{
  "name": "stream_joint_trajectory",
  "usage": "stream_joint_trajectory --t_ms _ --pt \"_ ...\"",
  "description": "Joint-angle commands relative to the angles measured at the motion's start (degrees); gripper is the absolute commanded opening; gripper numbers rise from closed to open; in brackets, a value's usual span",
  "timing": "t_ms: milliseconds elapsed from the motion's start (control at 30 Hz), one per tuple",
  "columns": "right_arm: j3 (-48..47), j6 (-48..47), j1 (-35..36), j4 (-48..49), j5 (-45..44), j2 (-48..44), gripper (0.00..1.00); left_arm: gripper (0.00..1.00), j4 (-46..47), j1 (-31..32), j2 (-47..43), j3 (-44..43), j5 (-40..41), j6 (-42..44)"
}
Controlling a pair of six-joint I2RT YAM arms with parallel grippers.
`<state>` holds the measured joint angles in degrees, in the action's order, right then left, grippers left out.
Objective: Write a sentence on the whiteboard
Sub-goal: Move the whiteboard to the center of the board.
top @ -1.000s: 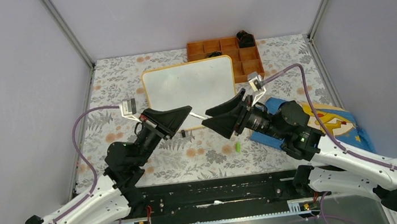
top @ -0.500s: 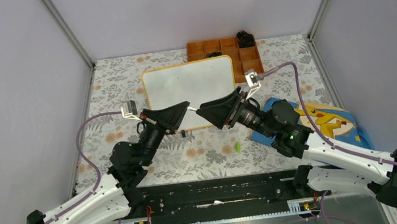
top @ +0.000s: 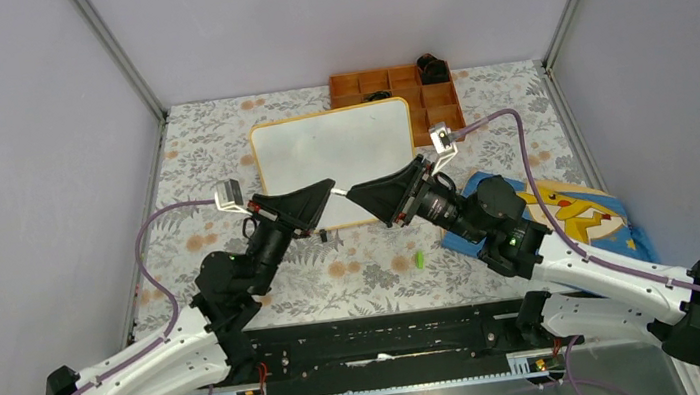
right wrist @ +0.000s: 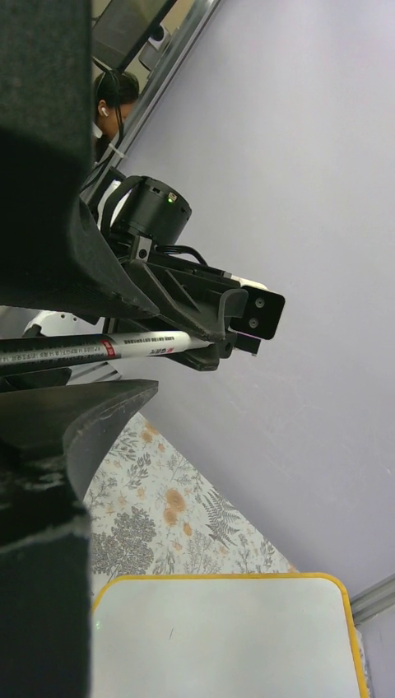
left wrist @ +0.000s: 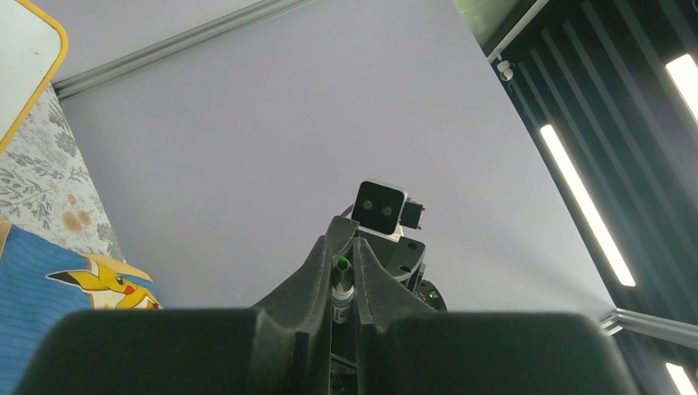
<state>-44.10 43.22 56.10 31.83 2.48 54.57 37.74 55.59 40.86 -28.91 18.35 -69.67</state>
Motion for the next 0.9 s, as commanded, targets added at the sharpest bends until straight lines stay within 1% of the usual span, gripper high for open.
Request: stream_joint_trajectory --t_ms 0,200,467,700,767,867 --pt "-2.24 -0.02 -0.04 2.33 -1.45 -0.84 0.39 0.00 2.46 0.99 0.09 -1.07 3.77 1.65" --pt "-2.31 -0.29 -0.02 2.94 -1.89 -0.43 0.36 0.00 2.62 1.77 0.32 -0.68 5.84 1.51" --pt "-2.18 -0.15 -0.10 3.46 -2.19 0.23 0.35 0.00 2.48 2.42 0.27 -0.09 7.50 0.86" --pt "-2.02 0.07 -0.03 3.83 -2.16 0.50 0.31 0.00 2.34 2.68 0.30 0.07 7.67 0.81" --pt "-1.85 0.09 -0.07 3.94 -2.16 0.52 0.31 0.00 2.31 2.82 0.27 0.31 7.75 0.64" --pt "-1.71 0.29 -0.02 4.29 -2.21 0.62 0.34 0.00 2.27 3.09 0.12 0.60 7.96 0.42"
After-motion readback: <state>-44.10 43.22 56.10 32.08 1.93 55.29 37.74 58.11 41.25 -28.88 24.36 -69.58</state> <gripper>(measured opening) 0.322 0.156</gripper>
